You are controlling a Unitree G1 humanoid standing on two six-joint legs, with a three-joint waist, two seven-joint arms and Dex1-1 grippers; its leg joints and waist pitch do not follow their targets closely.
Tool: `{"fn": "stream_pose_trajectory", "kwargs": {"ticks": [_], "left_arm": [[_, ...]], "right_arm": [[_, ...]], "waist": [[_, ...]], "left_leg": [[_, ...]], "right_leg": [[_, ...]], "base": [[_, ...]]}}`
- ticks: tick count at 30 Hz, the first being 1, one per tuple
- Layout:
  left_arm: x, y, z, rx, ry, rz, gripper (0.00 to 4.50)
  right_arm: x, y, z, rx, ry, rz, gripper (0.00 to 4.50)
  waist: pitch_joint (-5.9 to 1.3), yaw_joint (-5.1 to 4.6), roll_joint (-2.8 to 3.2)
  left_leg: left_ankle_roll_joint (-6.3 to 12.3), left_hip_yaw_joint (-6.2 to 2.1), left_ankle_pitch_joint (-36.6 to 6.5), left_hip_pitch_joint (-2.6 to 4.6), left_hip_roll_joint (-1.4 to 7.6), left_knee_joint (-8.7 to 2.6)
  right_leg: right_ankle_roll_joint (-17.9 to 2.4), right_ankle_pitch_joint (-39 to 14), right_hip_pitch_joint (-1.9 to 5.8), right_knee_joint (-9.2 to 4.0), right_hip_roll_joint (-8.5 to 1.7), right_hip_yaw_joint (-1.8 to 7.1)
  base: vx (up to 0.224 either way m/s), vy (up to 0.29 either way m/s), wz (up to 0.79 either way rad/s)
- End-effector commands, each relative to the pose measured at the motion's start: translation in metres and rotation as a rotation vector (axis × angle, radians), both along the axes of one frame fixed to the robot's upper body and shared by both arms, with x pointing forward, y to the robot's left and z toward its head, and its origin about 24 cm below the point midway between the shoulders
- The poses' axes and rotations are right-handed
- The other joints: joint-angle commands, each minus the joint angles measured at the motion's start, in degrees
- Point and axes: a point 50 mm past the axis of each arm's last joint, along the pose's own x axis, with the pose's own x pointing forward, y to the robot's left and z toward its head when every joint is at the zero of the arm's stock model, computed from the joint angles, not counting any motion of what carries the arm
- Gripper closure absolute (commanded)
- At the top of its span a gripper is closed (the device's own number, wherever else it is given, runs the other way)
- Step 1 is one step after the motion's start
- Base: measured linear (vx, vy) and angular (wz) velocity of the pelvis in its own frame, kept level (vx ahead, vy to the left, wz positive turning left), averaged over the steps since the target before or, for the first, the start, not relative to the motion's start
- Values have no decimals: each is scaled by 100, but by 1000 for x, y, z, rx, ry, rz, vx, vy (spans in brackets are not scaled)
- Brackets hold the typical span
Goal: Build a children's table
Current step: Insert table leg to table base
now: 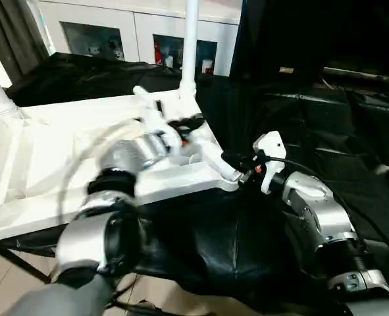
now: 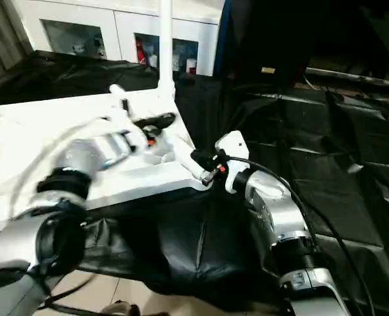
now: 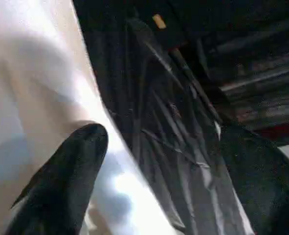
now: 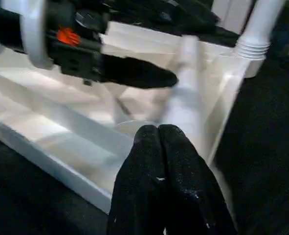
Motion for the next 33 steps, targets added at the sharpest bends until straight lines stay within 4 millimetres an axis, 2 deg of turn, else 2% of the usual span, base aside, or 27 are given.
{"fn": "stream_pose_trajectory", "kwargs": {"ticks": [1,2,3,4,8,12,19,22,25,28,30,33], "left_arm": [[-3,-2,-14,71,55,15,1],[-3,-1,-15,99,57,35,1],[-2,0,-16,115,58,48,1],[-2,2,-16,137,46,52,1],[1,7,-9,159,9,43,1],[2,11,-10,143,18,52,1],[5,4,-1,-48,34,87,1],[6,2,1,-63,33,82,1],[5,-1,0,-50,37,60,1],[2,-3,-6,-4,59,45,1],[1,-7,-9,-5,68,45,1],[0,-12,-10,-11,74,36,1]], "right_arm": [[-4,2,-11,-38,57,15,450],[-4,2,-11,-39,56,18,450],[-5,2,-11,-39,55,19,450],[-5,2,-10,-38,54,20,450],[-7,3,-10,-39,55,24,450],[-8,6,-11,-39,60,35,450],[-12,10,-10,-42,63,58,450],[-12,10,-10,-42,62,60,450],[-14,10,-9,-43,60,66,450],[-16,11,-9,-45,58,73,450],[-18,11,-8,-49,58,79,450],[-19,11,-7,-52,57,84,450]], "waist": [[-366,-1,33],[-364,-2,48],[-373,2,39],[-368,8,74],[-342,-4,43],[-329,-5,37],[-276,-16,59],[-268,-25,67],[-279,-23,65],[-310,-25,75],[-282,-28,87],[-270,-29,83]], "left_leg": [[63,-147,-2058,119,186,-424],[58,-155,-2044,119,192,-427],[67,-153,-2020,118,196,-426],[70,-160,-1935,107,206,-426],[150,-143,-1801,92,198,-420],[218,-136,-1648,76,194,-409],[169,-139,-1792,85,206,-441],[161,-139,-1790,85,216,-442],[260,-130,-1479,72,210,-419],[450,-116,-987,46,198,-354],[509,-107,-1036,47,194,-355],[475,-109,-1178,54,204,-370]], "right_leg": [[-1003,-1395,230,-471,-199,132],[-1004,-1346,229,-458,-198,132],[-1012,-1278,235,-456,-197,131],[-1083,-1095,236,-434,-206,131],[-1194,-819,238,-413,-199,130],[-1241,-720,240,-404,-210,129],[-1235,-928,222,-430,-214,131],[-1256,-867,221,-427,-221,133],[-1330,-472,242,-393,-220,131],[-1456,251,250,-319,-210,116],[-1513,164,252,-339,-216,110],[-1476,-119,253,-366,-229,114]], "base": [[0,0,0],[0,0,0],[0,0,0],[0,0,0],[0,0,0],[0,0,0],[0,0,0],[0,0,0],[0,0,0],[0,0,0],[0,0,0],[0,0,0]]}}
